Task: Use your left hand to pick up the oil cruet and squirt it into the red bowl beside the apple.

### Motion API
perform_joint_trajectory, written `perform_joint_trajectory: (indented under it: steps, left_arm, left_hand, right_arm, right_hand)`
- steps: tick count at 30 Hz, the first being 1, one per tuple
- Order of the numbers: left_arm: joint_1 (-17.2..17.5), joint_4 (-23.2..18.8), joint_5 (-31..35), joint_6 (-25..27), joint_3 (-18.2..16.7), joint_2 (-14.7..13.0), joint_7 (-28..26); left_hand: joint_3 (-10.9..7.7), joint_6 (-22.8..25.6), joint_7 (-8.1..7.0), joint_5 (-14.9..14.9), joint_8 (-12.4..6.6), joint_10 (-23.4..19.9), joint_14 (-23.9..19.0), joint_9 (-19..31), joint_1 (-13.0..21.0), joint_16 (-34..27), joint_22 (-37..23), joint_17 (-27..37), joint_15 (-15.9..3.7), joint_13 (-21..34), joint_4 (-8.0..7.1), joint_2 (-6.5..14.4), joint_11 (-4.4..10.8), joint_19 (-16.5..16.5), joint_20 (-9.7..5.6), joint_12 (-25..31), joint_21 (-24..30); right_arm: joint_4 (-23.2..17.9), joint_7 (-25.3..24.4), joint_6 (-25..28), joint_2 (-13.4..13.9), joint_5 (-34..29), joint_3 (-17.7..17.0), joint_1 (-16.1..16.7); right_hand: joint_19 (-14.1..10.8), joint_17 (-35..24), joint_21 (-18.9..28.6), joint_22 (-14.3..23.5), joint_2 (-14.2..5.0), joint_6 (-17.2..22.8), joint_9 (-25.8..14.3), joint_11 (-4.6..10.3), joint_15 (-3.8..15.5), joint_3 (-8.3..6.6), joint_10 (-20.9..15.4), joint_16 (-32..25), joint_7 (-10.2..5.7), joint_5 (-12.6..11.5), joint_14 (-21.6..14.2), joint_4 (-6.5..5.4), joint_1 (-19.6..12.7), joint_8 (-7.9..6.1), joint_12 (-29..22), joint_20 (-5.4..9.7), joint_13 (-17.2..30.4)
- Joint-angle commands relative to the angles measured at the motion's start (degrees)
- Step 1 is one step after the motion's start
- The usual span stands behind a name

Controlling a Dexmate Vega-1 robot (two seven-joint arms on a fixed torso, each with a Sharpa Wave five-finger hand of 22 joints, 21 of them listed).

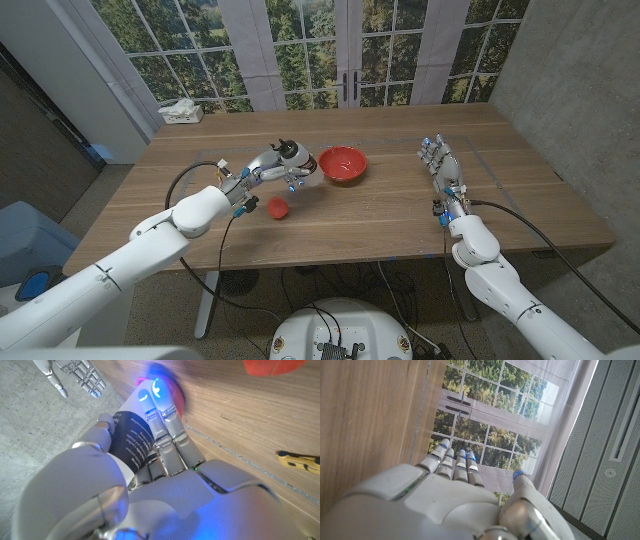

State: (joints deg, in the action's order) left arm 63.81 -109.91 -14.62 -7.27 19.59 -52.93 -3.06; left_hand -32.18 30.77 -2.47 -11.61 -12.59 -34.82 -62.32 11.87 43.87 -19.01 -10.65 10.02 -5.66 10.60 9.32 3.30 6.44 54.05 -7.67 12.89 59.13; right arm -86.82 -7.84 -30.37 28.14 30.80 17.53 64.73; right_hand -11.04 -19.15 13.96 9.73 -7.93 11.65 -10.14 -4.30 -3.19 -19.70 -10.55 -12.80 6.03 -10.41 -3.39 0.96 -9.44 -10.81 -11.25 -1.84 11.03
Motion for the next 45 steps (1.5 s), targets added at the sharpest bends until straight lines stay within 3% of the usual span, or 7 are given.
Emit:
perform_joint_trajectory:
  steps: [1,14,21,31,38,45]
  left_arm:
    - [5.0,-4.0,1.9,2.7,-5.1,-2.1,-5.9]
    - [10.6,-9.0,3.4,10.3,-12.1,-3.7,-11.3]
    - [10.4,-11.0,4.8,16.3,-13.5,-4.3,-12.1]
    - [4.8,-12.4,6.0,27.1,-11.0,-6.3,-10.0]
    - [-1.0,-14.0,9.4,34.8,-6.6,-7.7,-9.5]
    - [-6.4,-14.1,12.5,39.2,-2.1,-7.9,-8.8]
  left_hand:
    - [-0.92,5.7,3.57,0.0,-1.09,-11.1,4.5,0.5,-0.6,1.4,-0.1,0.3,-7.97,0.1,0.1,0.2,4.25,-0.2,-3.6,1.2,0.3]
    - [-1.17,8.1,4.03,0.2,-1.99,-14.3,3.1,0.8,-1.1,2.2,-0.2,0.5,-7.99,0.2,0.23,-0.3,4.39,-0.3,-3.69,1.5,0.6]
    - [-1.2,9.4,4.13,0.3,-2.52,-15.3,2.5,0.9,-1.3,2.5,-0.2,0.5,-7.98,0.2,0.28,-0.6,4.48,-0.3,-3.69,1.5,0.7]
    - [-1.15,10.2,4.48,0.4,-2.83,-16.2,1.9,1.0,-1.9,2.9,-0.2,0.5,-7.92,0.2,0.08,-0.9,4.02,-0.5,-3.69,1.3,0.8]
    - [-1.17,10.3,4.64,0.4,-2.85,-16.2,1.9,1.0,-2.2,3.1,-0.2,0.5,-7.92,0.2,0.01,-1.0,3.93,-0.7,-3.72,1.1,0.7]
    - [-1.31,10.3,4.68,0.4,-2.78,-16.0,2.0,1.0,-2.2,3.5,-0.2,0.5,-7.97,0.2,0.14,-1.1,4.09,-0.9,-3.77,0.8,0.7]
  right_arm:
    - [1.5,1.3,0.8,-0.2,0.7,0.9,-2.1]
    - [2.9,2.7,1.0,-0.3,1.4,1.4,-3.6]
    - [3.6,3.8,0.5,-0.3,2.1,1.4,-3.9]
    - [4.5,5.3,0.0,-0.1,3.0,1.5,-4.0]
    - [5.4,7.1,-0.8,-0.3,4.2,1.6,-4.1]
    - [6.0,9.5,-1.2,-0.2,5.0,2.1,-4.5]
  right_hand:
    - [-0.4,0.1,-0.3,0.1,0.15,0.4,-0.2,-0.02,0.01,-0.13,-0.3,-0.3,0.16,-0.1,-0.2,0.24,0.4,-0.14,-0.1,0.05,0.1]
    - [-0.4,0.2,-0.6,0.2,0.14,0.4,-0.2,0.03,0.01,-0.13,-0.3,-0.3,0.18,-0.1,-0.2,0.33,0.4,-0.14,-0.1,0.0,0.1]
    - [-0.5,0.2,-0.8,0.2,0.14,0.5,-0.2,0.04,-0.07,-0.13,-0.3,-0.3,0.16,-0.1,-0.2,0.37,0.5,-0.16,-0.1,0.03,0.1]
    - [-0.6,0.3,-0.9,0.2,0.15,0.4,-0.2,0.04,-0.15,-0.14,-0.3,-0.3,0.12,-0.1,-0.2,0.46,0.5,-0.12,-0.1,0.01,0.1]
    - [-0.7,0.3,-1.0,0.2,0.16,0.4,-0.2,-0.05,-0.17,-0.15,-0.4,-0.3,0.23,-0.1,-0.3,0.53,0.5,-0.13,-0.1,0.01,0.1]
    - [-0.7,0.4,-1.2,0.2,0.15,0.5,-0.2,-0.01,-0.08,-0.17,-0.3,-0.3,0.22,-0.1,-0.3,0.63,0.4,-0.16,-0.1,0.0,0.1]
